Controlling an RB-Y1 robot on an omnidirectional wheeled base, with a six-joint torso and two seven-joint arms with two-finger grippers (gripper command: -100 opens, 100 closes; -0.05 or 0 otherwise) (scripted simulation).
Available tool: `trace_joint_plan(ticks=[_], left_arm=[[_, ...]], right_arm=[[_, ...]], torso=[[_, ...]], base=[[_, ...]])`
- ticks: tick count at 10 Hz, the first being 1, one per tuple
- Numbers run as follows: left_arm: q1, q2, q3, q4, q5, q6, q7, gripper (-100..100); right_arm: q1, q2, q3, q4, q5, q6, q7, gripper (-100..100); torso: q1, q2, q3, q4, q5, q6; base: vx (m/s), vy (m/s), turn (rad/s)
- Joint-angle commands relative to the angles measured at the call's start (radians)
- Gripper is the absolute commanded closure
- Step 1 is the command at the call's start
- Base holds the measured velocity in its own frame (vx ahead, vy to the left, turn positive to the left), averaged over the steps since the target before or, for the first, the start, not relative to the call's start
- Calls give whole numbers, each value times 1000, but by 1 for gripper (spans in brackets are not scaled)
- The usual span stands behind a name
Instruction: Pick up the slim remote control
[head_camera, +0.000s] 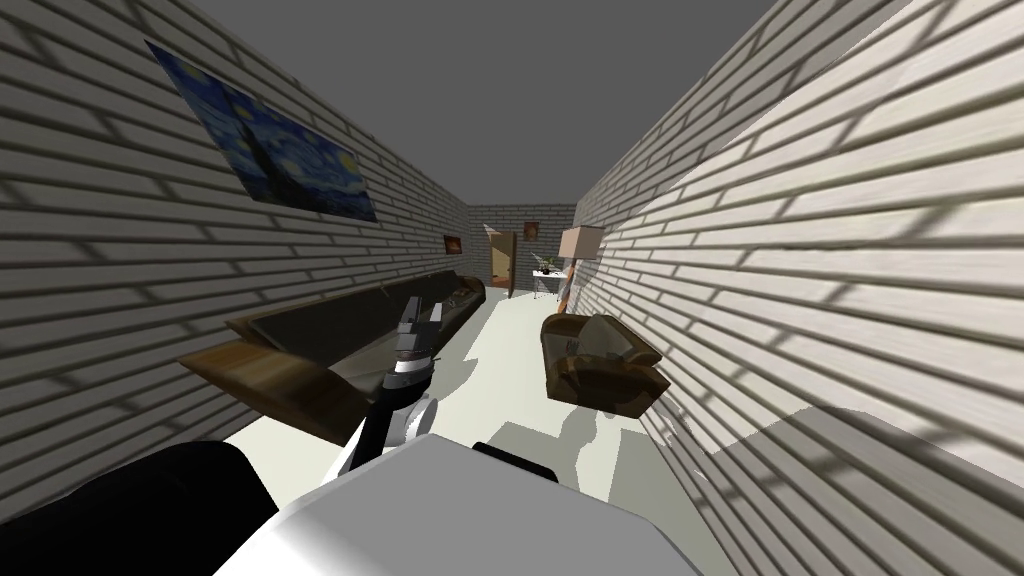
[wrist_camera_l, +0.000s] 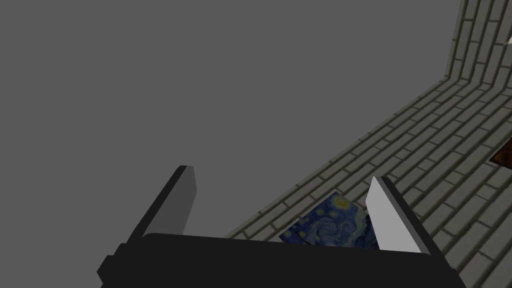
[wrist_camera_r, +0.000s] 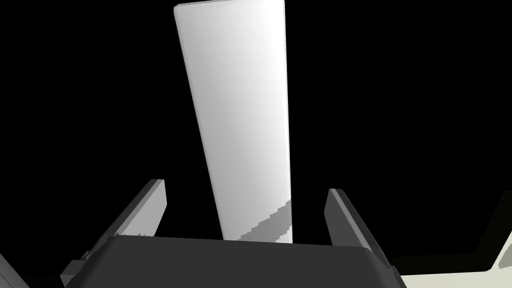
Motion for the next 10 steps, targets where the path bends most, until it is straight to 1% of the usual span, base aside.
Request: trace_joint_plan(ticks=[1,2,3,4,5,6,7,9,10], left_arm=[[0,0,0,0,0,0,0,0],[0,0,0,0,0,0,0,0],[0,0,0,0,0,0,0,0],[0,0,0,0,0,0,0,0],[0,0,0,0,0,0,0,0],[0,0,0,0,0,0,0,0],[0,0,0,0,0,0,0,0],[0,0,0,0,0,0,0,0],[0,0,0,0,0,0,0,0]], right_arm=[[-7,19,11,29,8,-11,4,-100],[-14,19,5,39,5,-14,7,-100],[-16,21,6,45,5,-18,9,0],[-25,54,2,54,7,6,15,-100],[-25,54,2,39,7,6,15,-100],[-25,54,2,54,7,6,15,-100],[-35,87,-1,64,8,30,21,-100],[-35,87,-1,64,8,30,21,-100],[-38,90,-3,75,7,21,28,-100]], torso=[[0,0,0,0,0,0],[2,0,0,0,0,0],[3,1,1,0,1,0],[4,2,1,0,1,0],[2,3,2,1,1,0],[2,4,2,1,0,0],[4,3,2,1,1,0],[5,3,2,1,1,0],[5,3,2,1,1,0]], base=[[27,-34,43],[14,-14,10],[0,0,0],[-21,-43,57],[-28,-54,30],[-11,-15,4],[-14,0,47],[-8,0,27],[0,0,0]])
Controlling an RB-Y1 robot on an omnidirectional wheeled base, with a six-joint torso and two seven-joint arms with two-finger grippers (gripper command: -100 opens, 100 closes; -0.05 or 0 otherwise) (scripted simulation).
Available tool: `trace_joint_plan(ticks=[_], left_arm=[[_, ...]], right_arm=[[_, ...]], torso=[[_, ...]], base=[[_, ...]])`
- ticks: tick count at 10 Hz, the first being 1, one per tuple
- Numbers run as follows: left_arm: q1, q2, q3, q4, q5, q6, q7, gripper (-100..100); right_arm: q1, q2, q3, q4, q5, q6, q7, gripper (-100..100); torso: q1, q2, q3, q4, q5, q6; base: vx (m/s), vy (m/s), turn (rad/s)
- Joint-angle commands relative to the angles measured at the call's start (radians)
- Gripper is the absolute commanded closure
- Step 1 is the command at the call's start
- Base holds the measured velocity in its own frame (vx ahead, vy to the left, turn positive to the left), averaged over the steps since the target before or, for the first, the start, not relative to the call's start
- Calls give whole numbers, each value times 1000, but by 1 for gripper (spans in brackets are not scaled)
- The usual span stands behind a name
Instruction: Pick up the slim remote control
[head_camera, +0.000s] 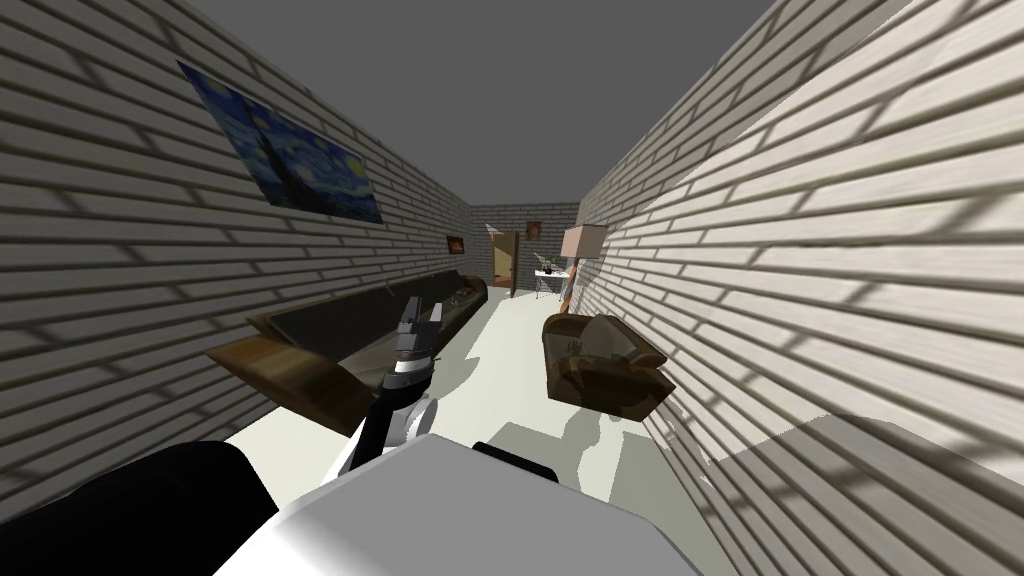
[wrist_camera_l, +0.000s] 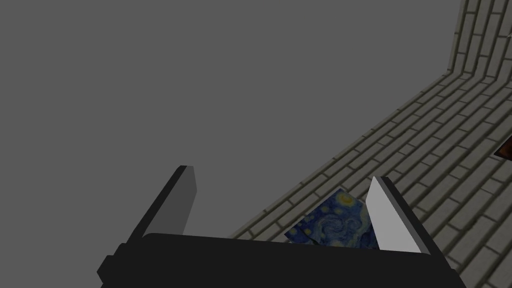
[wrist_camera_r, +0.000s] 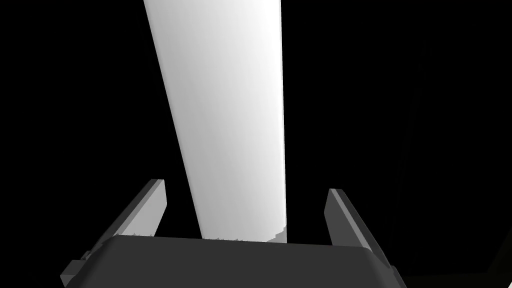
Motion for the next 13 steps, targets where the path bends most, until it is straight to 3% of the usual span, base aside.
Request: trace_joint_plan(ticks=[1,5,6,7,12,13], left_arm=[[0,0,0,0,0,0,0,0],[0,0,0,0,0,0,0,0],[0,0,0,0,0,0,0,0],[0,0,0,0,0,0,0,0],[0,0,0,0,0,0,0,0],[0,0,0,0,0,0,0,0]], right_arm=[[0,0,0,0,0,0,0,100],[0,0,0,0,0,0,1,100],[0,0,0,0,0,0,1,0],[12,-35,5,-18,-1,-19,-11,100],[17,-55,5,-14,-3,-41,-7,100],[19,-57,6,-21,-2,-37,-13,0]], torso=[[0,0,0,0,0,0],[0,0,0,0,0,1],[0,0,0,0,0,0],[0,0,0,0,0,0],[3,-2,-1,0,1,1],[2,-1,-1,0,1,1]], base=[[0,0,0],[0,0,0],[0,0,0],[14,4,-78],[14,14,-22],[0,0,0]])
